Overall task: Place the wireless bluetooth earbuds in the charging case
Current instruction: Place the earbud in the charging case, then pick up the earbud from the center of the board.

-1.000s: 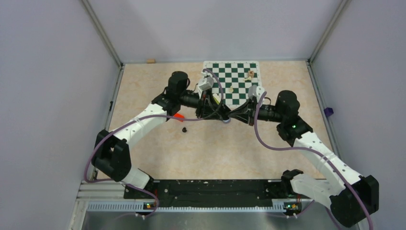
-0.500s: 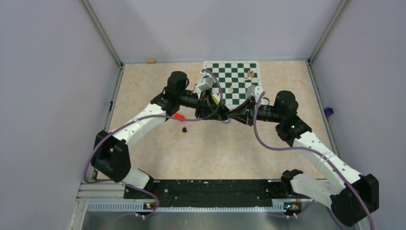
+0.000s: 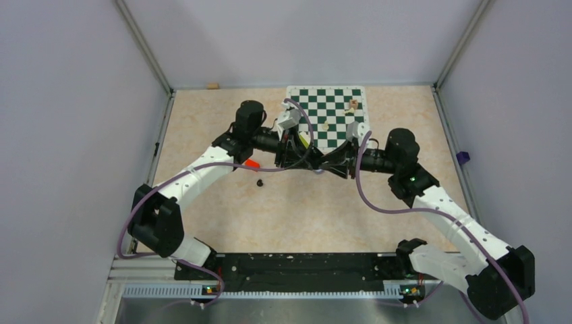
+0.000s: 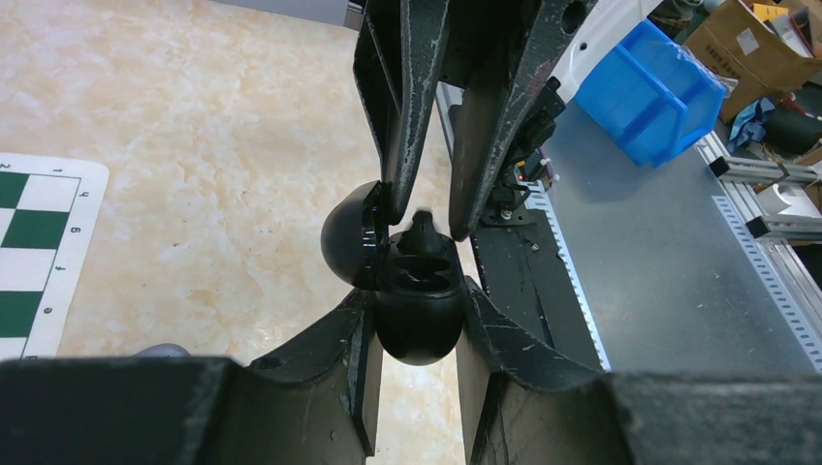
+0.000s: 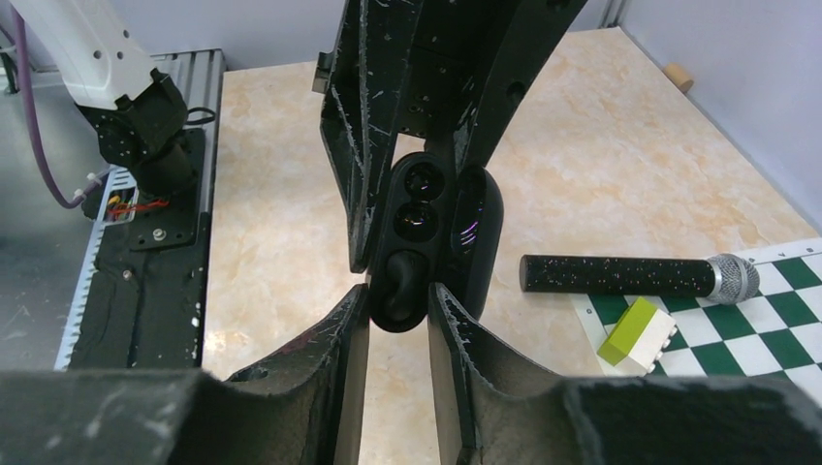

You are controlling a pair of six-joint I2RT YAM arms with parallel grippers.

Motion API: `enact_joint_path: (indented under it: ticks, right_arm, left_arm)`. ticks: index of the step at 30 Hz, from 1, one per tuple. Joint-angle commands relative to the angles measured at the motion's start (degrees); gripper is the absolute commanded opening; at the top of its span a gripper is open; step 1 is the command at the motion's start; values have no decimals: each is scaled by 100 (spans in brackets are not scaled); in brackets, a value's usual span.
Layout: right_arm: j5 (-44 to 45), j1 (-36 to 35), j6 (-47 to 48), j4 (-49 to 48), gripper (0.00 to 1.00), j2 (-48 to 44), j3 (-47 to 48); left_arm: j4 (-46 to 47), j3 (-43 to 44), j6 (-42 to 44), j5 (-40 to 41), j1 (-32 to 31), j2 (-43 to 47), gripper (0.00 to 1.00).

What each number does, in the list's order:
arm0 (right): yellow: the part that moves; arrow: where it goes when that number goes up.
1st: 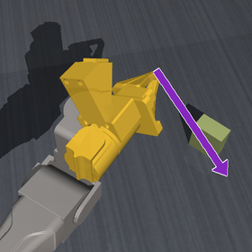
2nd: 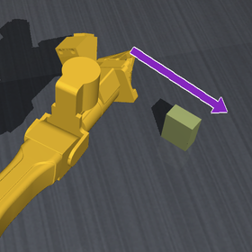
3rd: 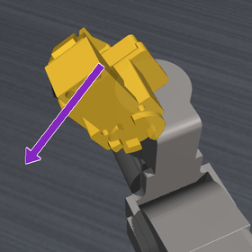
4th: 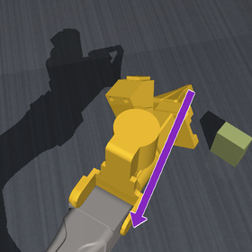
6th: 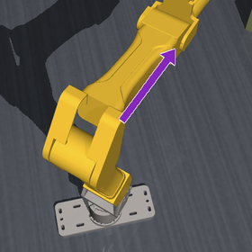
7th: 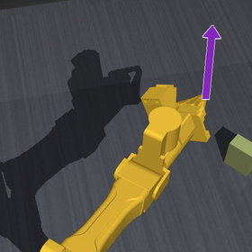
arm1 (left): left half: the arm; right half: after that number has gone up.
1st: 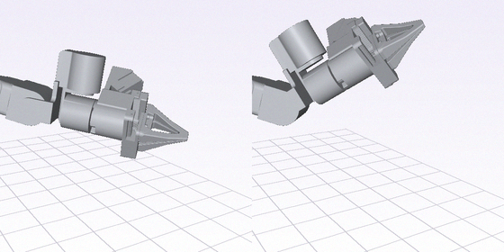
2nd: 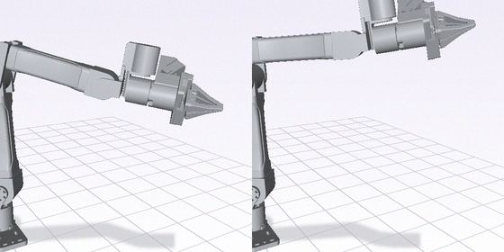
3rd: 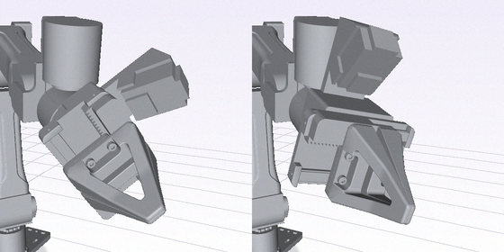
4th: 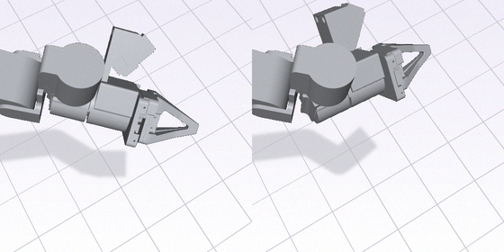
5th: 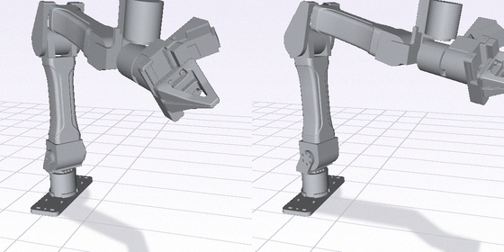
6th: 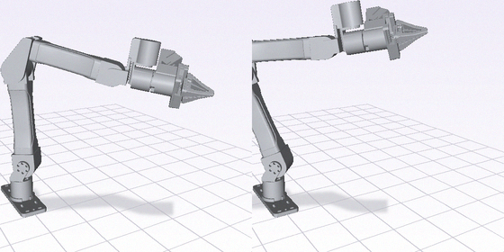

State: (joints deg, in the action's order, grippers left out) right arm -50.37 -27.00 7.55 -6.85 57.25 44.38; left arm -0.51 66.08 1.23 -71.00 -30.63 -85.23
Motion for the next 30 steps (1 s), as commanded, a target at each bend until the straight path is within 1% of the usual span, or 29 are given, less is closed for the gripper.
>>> enact_joint_path:
  ticks: [1,7,11,14,16,19,20,24,28,30]
  right_arm:
    - [96,-77,185,176,30,-139,343]
    - [27,-77,231,283,36,-186,423]
    - [-25,-66,347,572,40,-268,651]
    - [-163,-9,491,964,44,-364,931]
    - [-287,54,542,1124,49,-453,1079]
    - [-324,154,562,1282,60,-535,1249]
    - [-290,184,563,1315,64,-555,1289]
    - [119,284,499,1322,73,-507,1407]
    - [702,315,221,1094,76,-297,1409]
    - [964,321,129,1050,76,-74,1443]
  left_arm:
    - [156,78,62,-291,-53,258,0]
    - [123,87,76,-309,-48,271,0]
    - [78,90,193,-331,-53,270,0]
    - [-350,174,501,-384,-44,262,0]
    - [-623,258,744,-406,-48,265,0]
    - [-759,318,842,-433,-40,283,0]
    - [-812,343,880,-443,-39,302,0]
    - [-915,388,932,-428,97,407,0]
    - [-898,384,909,-459,445,634,0]
    - [-885,388,883,-465,705,802,0]
